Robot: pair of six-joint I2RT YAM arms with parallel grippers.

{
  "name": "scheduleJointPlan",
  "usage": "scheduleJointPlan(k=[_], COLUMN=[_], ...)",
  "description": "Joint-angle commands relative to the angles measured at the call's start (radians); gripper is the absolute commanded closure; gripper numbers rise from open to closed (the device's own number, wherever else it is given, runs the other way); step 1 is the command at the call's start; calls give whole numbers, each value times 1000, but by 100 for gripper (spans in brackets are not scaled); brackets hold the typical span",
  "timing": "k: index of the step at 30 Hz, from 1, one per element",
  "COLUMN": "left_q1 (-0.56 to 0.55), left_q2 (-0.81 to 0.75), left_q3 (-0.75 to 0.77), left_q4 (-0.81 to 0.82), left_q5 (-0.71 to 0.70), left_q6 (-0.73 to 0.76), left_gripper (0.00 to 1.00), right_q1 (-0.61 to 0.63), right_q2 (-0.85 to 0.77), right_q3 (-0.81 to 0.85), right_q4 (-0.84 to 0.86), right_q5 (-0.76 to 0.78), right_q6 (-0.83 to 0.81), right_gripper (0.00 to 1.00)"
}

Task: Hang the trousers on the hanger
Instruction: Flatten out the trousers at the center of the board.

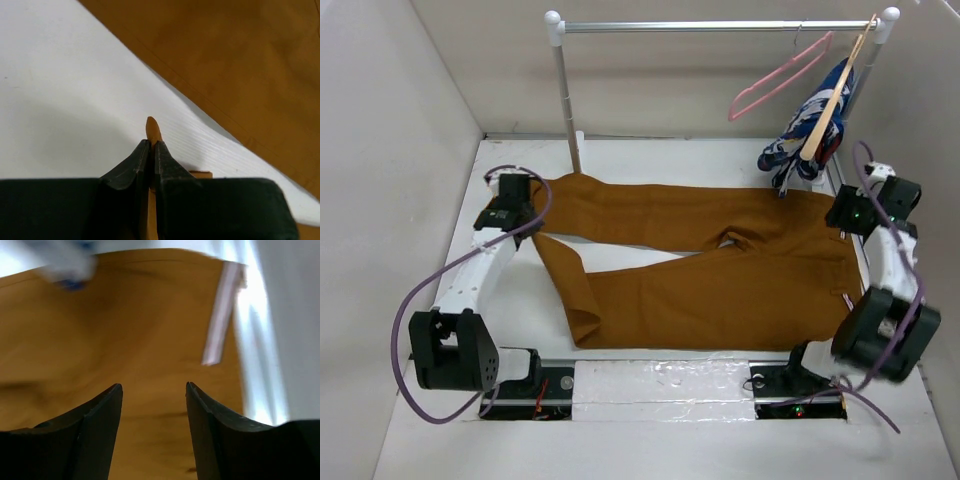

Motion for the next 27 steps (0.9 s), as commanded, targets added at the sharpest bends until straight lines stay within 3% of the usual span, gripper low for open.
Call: scheduleJointPlan(k=[1,5,7,9,11,12,15,19,21,22,25,27], left_q1=[147,251,274,275,275,275,275,275,275,275,275,275], left_q2=[-58,-58,-61,-53,-3,-3,100,209,278,334,376,363], left_q3=[3,56,107,166,228,257,362,337,351,360,383,380], left_q4=[17,-19,-28,-39,-57,-57,-135,-115,-150,-179,-216,-235], left_q5=[127,178,145,67,-18,-64,-229,-271,-300,-290,-258,-233], left_q6=[13,-12,-22,-33,-29,-29,-1,25,7,7,-9,-38], left_gripper=[100,100,100,100,100,100,100,97,80,58,14,10], right_q1=[85,255,410,507,695,696,850,995,1055,1071,1130,1179], right_q2=[-289,-510,-567,-639,-714,-715,-759,-802,-807,-804,-787,-786], right_q3=[-141,-356,-434,-474,-549,-550,-586,-579,-544,-531,-459,-420], right_q4=[40,63,23,-6,-30,-31,-66,-95,-107,-122,-181,-201], right_q5=[-69,-126,-132,-129,-88,-88,-28,30,50,58,61,79], right_q6=[51,94,95,104,133,134,169,206,203,198,151,116], right_gripper=[41,42,43,42,42,42,42,41,41,41,40,41])
